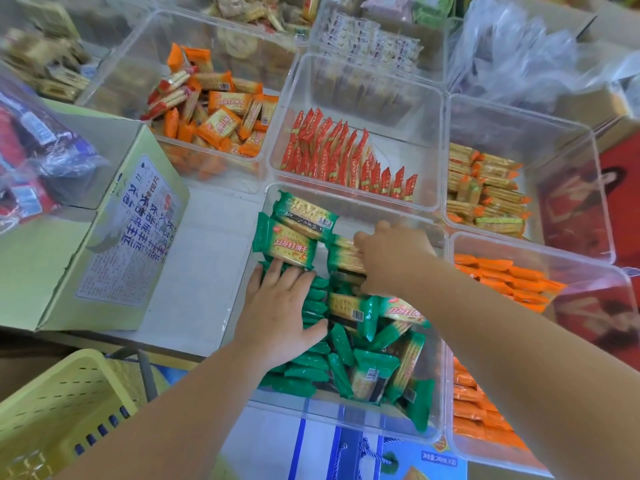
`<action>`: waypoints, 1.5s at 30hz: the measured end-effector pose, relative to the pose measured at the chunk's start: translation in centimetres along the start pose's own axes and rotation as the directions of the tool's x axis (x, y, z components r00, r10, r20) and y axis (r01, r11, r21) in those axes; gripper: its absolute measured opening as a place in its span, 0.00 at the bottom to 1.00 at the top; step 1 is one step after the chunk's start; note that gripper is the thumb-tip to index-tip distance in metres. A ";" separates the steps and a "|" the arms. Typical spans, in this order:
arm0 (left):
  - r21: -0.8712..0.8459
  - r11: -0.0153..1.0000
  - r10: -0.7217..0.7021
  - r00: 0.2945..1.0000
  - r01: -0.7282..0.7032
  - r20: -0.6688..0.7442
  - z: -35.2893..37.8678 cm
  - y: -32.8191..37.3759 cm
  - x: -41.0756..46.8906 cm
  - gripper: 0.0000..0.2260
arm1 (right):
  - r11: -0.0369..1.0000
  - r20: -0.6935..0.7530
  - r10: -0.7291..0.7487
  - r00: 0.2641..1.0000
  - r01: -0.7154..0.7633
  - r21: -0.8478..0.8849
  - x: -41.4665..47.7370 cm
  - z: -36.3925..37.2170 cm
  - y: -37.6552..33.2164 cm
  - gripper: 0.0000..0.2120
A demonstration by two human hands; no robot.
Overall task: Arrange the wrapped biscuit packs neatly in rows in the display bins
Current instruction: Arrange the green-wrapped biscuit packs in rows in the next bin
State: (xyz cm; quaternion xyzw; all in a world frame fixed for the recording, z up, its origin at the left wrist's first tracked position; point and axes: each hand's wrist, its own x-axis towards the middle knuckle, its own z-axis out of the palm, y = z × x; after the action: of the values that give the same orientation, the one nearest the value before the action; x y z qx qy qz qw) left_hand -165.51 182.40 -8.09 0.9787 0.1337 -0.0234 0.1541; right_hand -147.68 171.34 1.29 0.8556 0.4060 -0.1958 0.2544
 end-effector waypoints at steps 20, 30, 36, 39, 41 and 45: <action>-0.067 0.998 -0.001 0.999 -0.003 -0.052 0.0 0.2 -0.2 0.34 | 0.984 -0.115 -0.153 0.982 0.162 0.080 3.2 0.5 -2.0 0.19; -0.039 0.999 0.016 0.998 -0.018 -0.057 -0.2 0.2 -0.2 0.33 | 0.952 -0.024 -0.237 0.971 0.238 0.191 4.2 2.4 -0.9 0.37; -0.029 0.999 0.021 0.998 -0.023 -0.053 -0.4 0.2 -0.3 0.32 | 0.876 -0.108 -0.197 0.975 0.224 0.428 4.0 2.3 0.1 0.37; -0.026 0.999 0.018 0.999 -0.019 -0.050 -0.3 0.3 -0.3 0.32 | 0.923 -0.119 -0.174 0.978 0.204 0.327 4.0 1.5 0.3 0.36; -0.032 0.999 0.016 0.999 -0.017 -0.052 -0.4 0.3 -0.3 0.32 | 0.946 -0.099 -0.186 0.978 0.205 0.249 4.0 1.4 -0.7 0.34; -0.051 0.999 0.005 0.998 -0.008 -0.061 -0.3 0.3 -0.3 0.34 | 0.900 -0.134 -0.169 0.976 0.209 0.383 4.3 1.8 -2.0 0.30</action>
State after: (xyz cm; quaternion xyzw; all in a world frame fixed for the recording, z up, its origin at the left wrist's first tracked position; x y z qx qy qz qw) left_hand -165.75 182.13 -7.67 0.9752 0.1355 0.0104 0.1749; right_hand -146.97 173.95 -3.03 0.8543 0.4513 -0.2554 0.0364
